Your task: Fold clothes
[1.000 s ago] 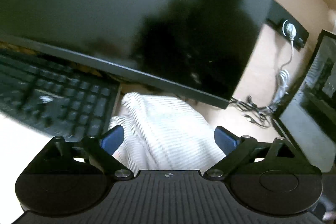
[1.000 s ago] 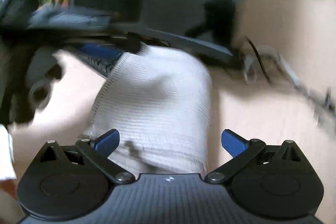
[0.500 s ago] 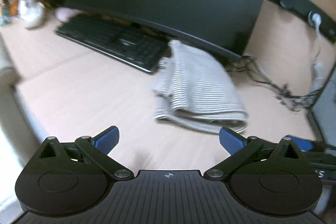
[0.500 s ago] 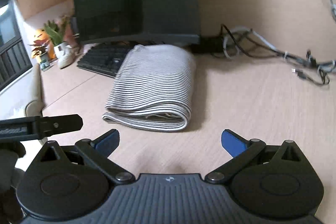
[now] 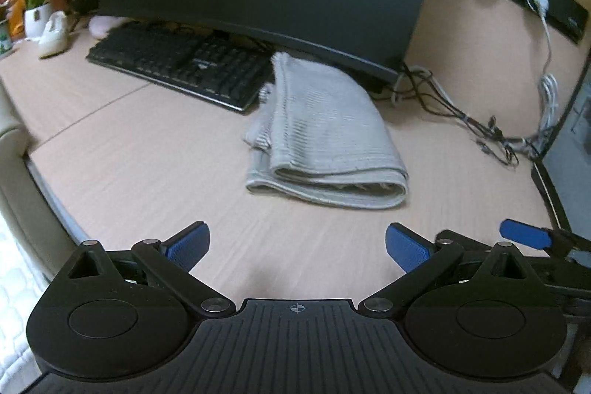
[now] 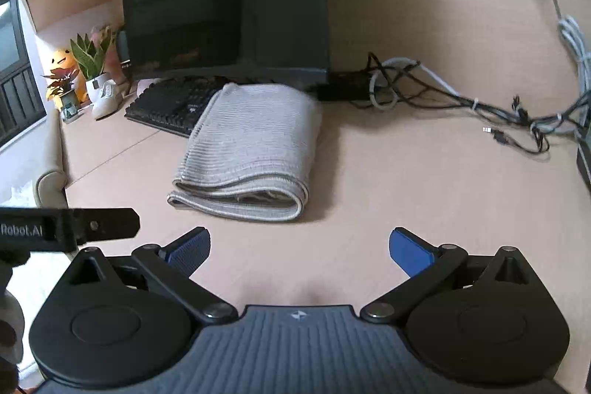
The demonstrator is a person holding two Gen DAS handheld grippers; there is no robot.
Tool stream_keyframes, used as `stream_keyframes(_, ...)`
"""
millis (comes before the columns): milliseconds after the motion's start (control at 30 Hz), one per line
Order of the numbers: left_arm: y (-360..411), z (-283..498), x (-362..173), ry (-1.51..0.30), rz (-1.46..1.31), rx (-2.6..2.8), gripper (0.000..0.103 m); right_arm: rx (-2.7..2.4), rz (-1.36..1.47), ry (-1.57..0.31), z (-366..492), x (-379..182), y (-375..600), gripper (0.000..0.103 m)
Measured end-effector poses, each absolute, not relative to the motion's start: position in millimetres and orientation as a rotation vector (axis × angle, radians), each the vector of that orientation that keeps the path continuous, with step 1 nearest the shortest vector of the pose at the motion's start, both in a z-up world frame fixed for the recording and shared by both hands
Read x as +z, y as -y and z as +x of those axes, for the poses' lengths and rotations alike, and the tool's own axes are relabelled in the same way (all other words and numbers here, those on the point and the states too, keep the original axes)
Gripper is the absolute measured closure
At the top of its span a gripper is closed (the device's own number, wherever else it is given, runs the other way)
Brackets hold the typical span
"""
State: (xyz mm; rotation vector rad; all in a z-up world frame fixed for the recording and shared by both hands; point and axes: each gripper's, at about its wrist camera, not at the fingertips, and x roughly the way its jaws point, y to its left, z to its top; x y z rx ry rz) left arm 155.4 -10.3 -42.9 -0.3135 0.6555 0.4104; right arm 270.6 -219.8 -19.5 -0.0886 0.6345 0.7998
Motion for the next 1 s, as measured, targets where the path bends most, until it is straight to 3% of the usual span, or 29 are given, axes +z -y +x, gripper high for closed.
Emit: stream_keyframes(1000, 6.2, 148.4, -51.4, -0.681, -0.345, 0.424, 0.0, 0.798, -0.127, -0.66, 262.1, -26.9, 214.0, 0.0)
